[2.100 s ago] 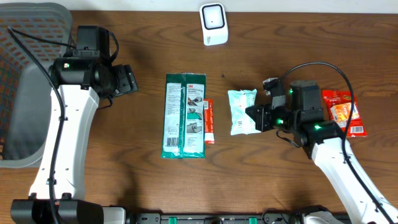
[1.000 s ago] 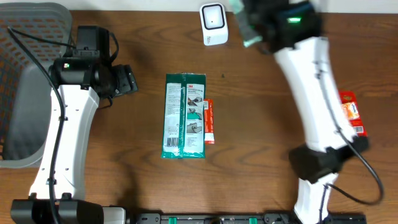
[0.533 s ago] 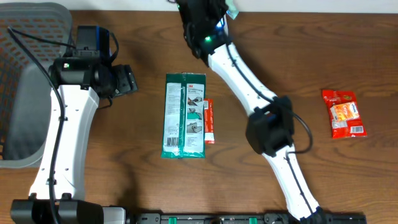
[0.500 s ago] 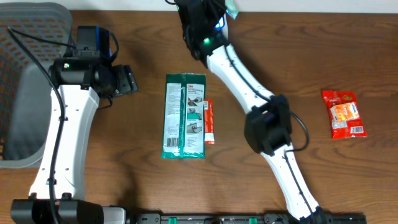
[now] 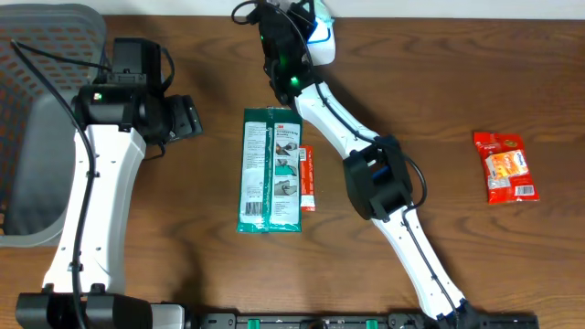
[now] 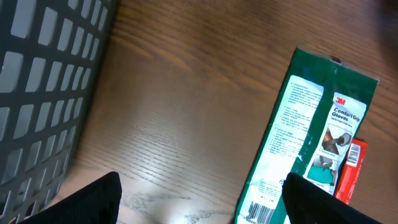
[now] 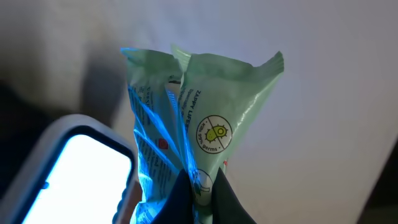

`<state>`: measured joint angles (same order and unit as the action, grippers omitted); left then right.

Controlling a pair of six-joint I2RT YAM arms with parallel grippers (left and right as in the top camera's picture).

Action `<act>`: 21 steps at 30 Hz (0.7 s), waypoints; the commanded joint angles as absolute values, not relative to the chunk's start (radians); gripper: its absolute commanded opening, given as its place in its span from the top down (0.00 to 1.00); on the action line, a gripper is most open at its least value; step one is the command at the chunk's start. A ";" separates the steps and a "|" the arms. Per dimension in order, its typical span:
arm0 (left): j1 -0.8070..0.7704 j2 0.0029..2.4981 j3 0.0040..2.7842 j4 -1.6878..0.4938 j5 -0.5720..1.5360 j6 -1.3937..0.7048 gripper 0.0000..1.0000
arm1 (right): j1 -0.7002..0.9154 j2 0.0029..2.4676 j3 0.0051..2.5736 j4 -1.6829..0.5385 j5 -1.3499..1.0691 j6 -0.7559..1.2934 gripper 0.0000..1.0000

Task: Scan the item barcode
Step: 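Hold the wipes pack against the scanner window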

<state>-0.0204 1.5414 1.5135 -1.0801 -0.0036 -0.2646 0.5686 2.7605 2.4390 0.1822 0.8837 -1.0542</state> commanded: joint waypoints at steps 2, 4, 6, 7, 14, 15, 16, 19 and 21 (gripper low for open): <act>-0.016 1.538 1.523 -1.084 -0.012 -0.263 0.17 | 0.575 2.801 2.450 0.179 0.836 -1.034 0.99; -0.016 1.538 1.523 -1.084 -0.012 -0.263 0.17 | 0.575 2.801 2.444 0.156 0.818 -1.005 0.99; -0.016 1.538 1.523 -1.084 -0.012 -0.263 0.17 | 0.575 2.801 2.444 0.125 0.780 -0.998 0.99; -0.016 1.538 1.523 -1.084 -0.012 -0.263 0.17 | 0.575 2.801 2.444 0.125 0.777 -0.999 0.99; -0.016 1.538 1.523 -1.084 -0.012 -0.263 0.17 | 0.564 2.801 2.444 0.224 0.749 -1.153 0.99; -0.016 1.538 1.523 -1.084 -0.012 -0.263 0.17 | 0.561 2.801 2.442 0.218 0.749 -1.153 0.99; -0.016 1.538 1.523 -1.084 -0.012 -0.263 0.17 | 0.556 2.801 2.436 0.205 0.737 -1.144 0.99; -0.016 1.538 1.523 -1.084 -0.012 -0.263 0.17 | 0.548 2.801 2.418 0.205 0.728 -1.141 0.99; -0.016 1.538 1.523 -1.084 -0.012 -0.263 0.17 | 0.544 2.801 2.405 0.205 0.728 -1.141 0.99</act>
<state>-0.0204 1.5414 1.5135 -1.0805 -0.0036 -0.2646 0.5598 2.7911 2.4264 0.2012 0.7364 -1.1316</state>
